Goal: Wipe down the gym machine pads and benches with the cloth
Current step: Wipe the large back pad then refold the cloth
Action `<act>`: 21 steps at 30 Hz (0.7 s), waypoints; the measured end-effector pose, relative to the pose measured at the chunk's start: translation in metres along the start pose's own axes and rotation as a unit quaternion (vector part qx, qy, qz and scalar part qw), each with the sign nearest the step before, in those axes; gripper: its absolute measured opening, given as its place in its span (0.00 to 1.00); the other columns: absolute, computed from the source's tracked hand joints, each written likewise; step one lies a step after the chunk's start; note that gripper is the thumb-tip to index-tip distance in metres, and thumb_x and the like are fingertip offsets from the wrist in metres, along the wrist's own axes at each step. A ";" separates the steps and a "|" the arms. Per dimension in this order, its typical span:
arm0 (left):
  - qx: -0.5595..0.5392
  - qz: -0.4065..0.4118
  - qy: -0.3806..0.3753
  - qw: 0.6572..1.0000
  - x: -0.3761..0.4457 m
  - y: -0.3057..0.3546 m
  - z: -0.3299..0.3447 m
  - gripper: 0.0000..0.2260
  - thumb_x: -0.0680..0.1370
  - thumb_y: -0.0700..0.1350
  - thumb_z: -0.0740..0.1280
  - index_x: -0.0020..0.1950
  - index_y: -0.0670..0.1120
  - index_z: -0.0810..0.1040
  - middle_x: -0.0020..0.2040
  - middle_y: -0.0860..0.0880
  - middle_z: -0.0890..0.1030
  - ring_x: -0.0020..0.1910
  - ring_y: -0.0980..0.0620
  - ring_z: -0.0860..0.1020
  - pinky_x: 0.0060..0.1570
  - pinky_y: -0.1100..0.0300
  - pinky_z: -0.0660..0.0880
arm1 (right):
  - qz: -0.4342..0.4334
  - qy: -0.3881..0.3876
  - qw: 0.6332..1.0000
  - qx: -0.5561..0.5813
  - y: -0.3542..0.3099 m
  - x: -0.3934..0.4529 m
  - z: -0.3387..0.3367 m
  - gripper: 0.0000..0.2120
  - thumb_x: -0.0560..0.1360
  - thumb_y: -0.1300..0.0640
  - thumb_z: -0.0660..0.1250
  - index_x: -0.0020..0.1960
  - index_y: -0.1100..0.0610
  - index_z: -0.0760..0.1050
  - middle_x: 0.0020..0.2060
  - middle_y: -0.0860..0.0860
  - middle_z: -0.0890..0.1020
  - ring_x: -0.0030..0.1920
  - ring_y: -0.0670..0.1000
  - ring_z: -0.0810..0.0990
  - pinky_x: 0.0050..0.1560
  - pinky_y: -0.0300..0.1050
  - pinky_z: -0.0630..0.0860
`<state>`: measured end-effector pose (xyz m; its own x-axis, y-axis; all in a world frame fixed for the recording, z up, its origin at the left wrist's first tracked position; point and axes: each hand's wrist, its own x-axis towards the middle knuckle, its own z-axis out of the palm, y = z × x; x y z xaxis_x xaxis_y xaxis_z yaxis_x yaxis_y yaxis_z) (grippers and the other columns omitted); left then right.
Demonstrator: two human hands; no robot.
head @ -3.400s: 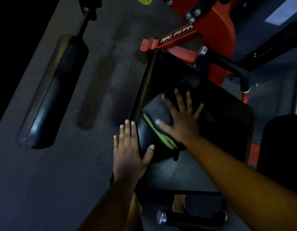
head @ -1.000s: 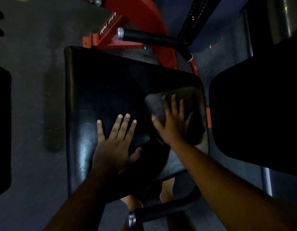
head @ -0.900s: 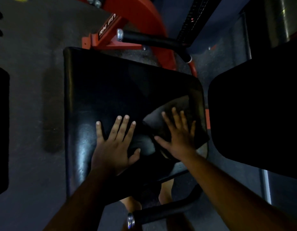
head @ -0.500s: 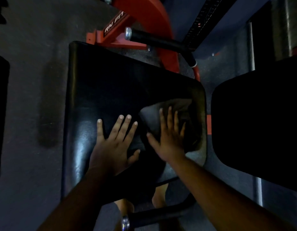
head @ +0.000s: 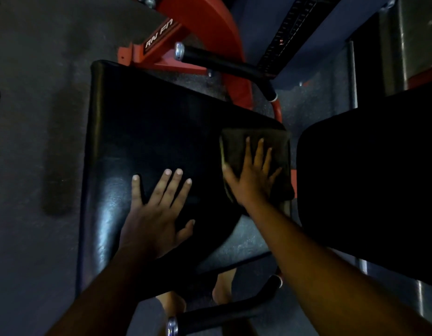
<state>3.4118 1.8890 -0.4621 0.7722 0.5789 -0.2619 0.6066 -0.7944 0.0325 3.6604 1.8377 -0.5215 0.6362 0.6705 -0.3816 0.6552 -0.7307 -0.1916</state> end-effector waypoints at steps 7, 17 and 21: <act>-0.010 -0.001 -0.001 1.000 0.001 -0.001 0.002 0.39 0.78 0.68 0.59 0.83 0.47 0.59 0.84 0.43 0.55 0.83 0.46 0.54 0.74 0.24 0.44 | -0.065 -0.034 0.997 -0.033 0.045 -0.069 0.016 0.48 0.69 0.22 0.53 0.81 0.37 0.37 0.83 0.48 0.41 0.83 0.58 0.39 0.73 0.79 0.44; -0.008 -0.002 0.000 1.000 0.000 0.000 0.000 0.39 0.79 0.69 0.56 0.84 0.47 0.56 0.84 0.44 0.54 0.83 0.46 0.52 0.73 0.24 0.46 | -0.009 -0.005 1.000 0.022 -0.002 0.021 -0.012 0.44 0.72 0.24 0.50 0.83 0.40 0.43 0.84 0.49 0.42 0.82 0.58 0.39 0.72 0.80 0.42; -0.008 0.001 -0.009 1.000 0.001 -0.002 0.001 0.39 0.79 0.69 0.56 0.84 0.47 0.56 0.84 0.43 0.53 0.83 0.46 0.52 0.73 0.24 0.46 | -0.035 -0.014 0.999 -0.021 0.042 0.002 -0.007 0.47 0.67 0.20 0.49 0.82 0.36 0.44 0.83 0.49 0.41 0.82 0.56 0.39 0.72 0.79 0.45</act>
<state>3.4111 1.8909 -0.4636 0.7695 0.5746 -0.2785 0.6086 -0.7921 0.0474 3.6923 1.8092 -0.5241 0.5768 0.7154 -0.3943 0.7146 -0.6758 -0.1808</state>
